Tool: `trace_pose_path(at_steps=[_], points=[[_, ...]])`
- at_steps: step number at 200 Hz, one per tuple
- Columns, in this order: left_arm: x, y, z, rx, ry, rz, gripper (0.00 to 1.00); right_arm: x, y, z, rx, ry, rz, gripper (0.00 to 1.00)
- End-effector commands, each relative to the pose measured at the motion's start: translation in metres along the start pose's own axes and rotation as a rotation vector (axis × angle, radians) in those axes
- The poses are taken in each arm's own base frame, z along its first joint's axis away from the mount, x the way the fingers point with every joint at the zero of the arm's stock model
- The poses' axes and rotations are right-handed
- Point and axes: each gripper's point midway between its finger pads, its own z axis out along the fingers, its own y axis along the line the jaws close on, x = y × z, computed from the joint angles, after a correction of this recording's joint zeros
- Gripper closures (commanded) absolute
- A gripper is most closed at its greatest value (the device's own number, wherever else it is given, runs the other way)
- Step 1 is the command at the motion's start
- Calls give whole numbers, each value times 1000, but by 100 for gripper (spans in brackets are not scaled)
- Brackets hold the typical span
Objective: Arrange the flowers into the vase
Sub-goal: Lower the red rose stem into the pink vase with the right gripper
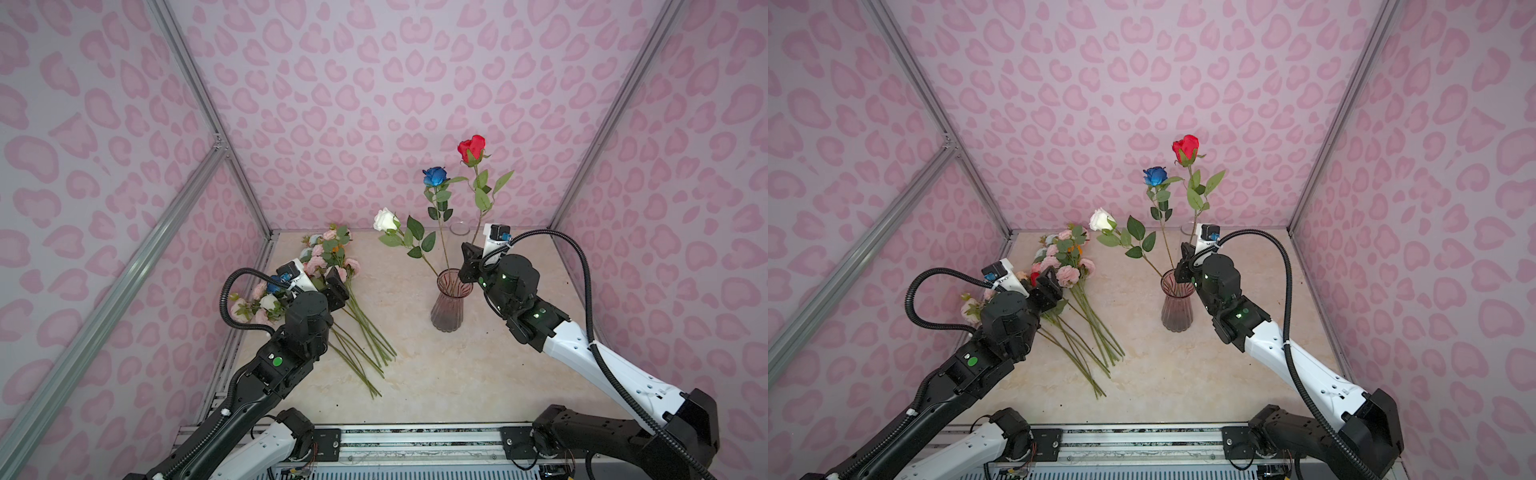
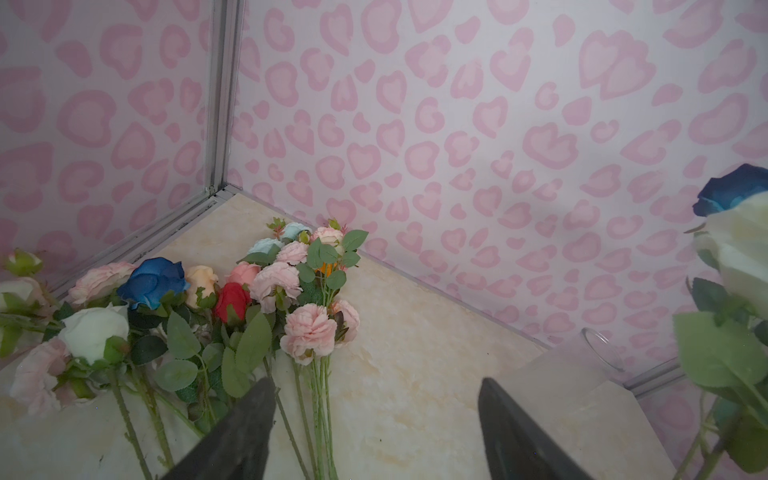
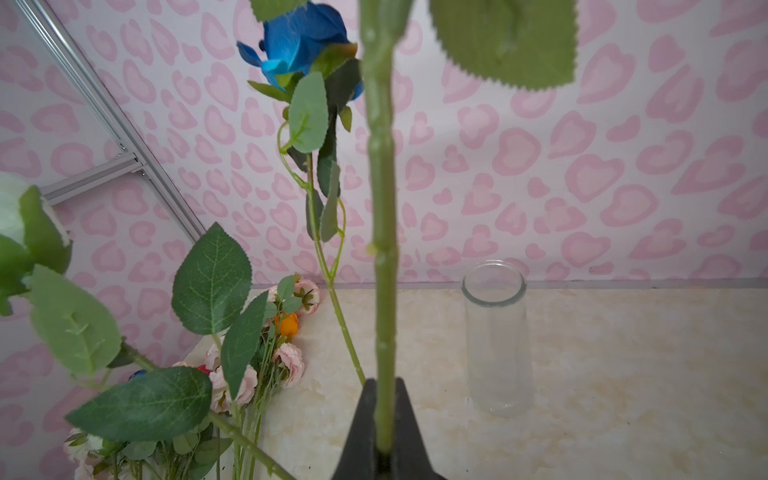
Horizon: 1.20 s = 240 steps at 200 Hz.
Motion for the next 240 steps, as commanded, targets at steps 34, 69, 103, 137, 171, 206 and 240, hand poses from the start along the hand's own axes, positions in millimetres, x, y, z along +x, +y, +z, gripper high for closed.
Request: trace_pose_path(at_steps=[34,69,103,137,171,206,240], points=[[8,-3,7,4,29,-20,22,31,4,-2,-11,67,1,86],[12,-4,10,5,43,-17,22,43,7,-5,-20,107,-16,74],[20,-3,15,-9,64,-6,22,36,9,-13,-34,98,-26,73],[42,2,28,-45,122,1,22,23,14,-26,-54,78,-32,73],[78,16,47,-94,227,-21,22,6,26,-46,-84,46,-57,72],[134,41,77,-198,423,-25,34,-7,27,-63,-89,13,-63,72],[186,56,108,-259,620,14,50,-1,21,-70,-76,20,-54,74]])
